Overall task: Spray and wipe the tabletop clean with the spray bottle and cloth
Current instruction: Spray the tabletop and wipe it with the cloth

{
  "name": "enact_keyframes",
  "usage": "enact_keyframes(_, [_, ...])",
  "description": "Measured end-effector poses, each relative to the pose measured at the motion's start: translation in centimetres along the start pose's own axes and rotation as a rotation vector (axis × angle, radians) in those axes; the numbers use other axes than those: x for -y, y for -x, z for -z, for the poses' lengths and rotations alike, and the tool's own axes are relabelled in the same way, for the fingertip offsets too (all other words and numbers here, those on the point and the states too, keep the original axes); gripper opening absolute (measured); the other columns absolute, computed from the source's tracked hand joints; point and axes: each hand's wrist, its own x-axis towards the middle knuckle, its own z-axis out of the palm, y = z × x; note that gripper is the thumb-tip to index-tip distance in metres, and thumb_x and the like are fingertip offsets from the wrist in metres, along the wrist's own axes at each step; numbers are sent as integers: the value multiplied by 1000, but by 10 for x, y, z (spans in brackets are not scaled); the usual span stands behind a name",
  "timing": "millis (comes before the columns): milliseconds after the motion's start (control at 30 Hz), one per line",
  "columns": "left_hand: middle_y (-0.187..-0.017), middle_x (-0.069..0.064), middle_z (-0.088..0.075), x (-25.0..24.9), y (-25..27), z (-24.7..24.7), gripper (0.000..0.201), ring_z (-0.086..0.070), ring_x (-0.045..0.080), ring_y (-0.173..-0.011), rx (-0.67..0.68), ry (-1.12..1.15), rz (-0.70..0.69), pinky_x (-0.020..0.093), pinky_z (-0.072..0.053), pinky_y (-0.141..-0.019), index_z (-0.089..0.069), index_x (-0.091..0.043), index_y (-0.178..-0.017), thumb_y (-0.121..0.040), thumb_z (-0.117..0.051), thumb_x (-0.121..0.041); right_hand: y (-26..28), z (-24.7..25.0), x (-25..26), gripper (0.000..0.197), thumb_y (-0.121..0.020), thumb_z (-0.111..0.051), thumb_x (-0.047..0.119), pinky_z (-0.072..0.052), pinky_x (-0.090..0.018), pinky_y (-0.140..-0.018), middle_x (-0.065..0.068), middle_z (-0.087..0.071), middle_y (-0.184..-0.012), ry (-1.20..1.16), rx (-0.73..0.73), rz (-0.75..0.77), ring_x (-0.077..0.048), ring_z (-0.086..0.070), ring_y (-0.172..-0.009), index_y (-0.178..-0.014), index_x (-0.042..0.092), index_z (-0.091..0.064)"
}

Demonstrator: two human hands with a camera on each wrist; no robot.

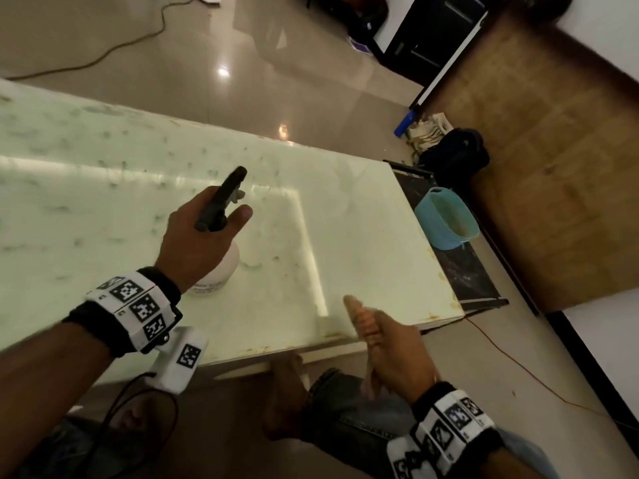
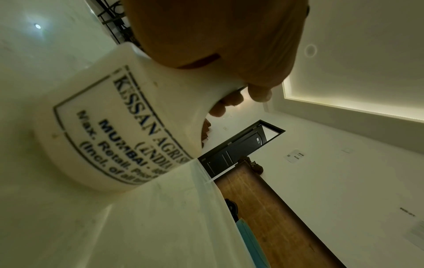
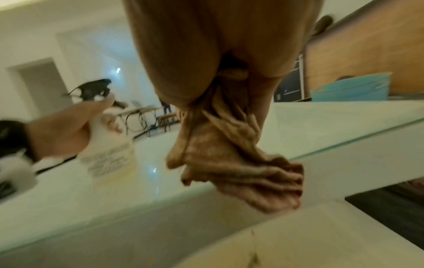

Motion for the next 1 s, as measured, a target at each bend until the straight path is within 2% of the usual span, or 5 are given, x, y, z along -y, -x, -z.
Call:
enact_keyframes(100, [-78,17,-67,3,-3,11,20,-68,31,-84,-47,19,-10,24,-47,-80,-66,-36,-115,-95,-70,-38,-10,8,11,31,-96,-42,22,-55,-31,-81,2,-72,-98,12,-180,-125,-18,-68,-82,-123,33,-54])
enact_keyframes(300, [-82,16,-69,8,-2,23,23,-69,33,-79,-74,33,-3,32,-50,-86,-66,-37,-114,-93,-74,-39,-30,-59,44,60,-89,-41,12,-41,-40,-103,-14,-34,-149,198,204,-286,-32,-43,-131,-147,15,-26])
enact_keyframes(500, [-90,13,-73,5,-4,34,33,-69,23,-70,-60,103,11,42,-54,-88,-68,-28,-111,-83,-77,-44,-87,-48,65,56,-98,-26,36,-24,-39,-113,-6,-12,-159,151,210,-290,-28,-31,-140,-151,19,-18])
enact_keyframes(900, [-62,6,-62,16,-10,28,31,-66,29,-67,-63,40,-7,27,-52,-69,-63,-36,-109,-84,-64,-54,-352,-25,115,59,-81,-27,49,-42,-34,-98,-13,-61,-126,306,77,9,-34,-57,-116,-113,14,-61])
enact_keyframes(1000, [-53,1,-52,22,-11,27,26,-56,24,-52,-63,46,-30,39,-51,-70,-63,-31,-111,-88,-67,-44,-392,-29,130,31,-90,-49,19,-41,-35,-96,-18,-57,-128,435,111,37,-36,-55,-116,-118,8,-56])
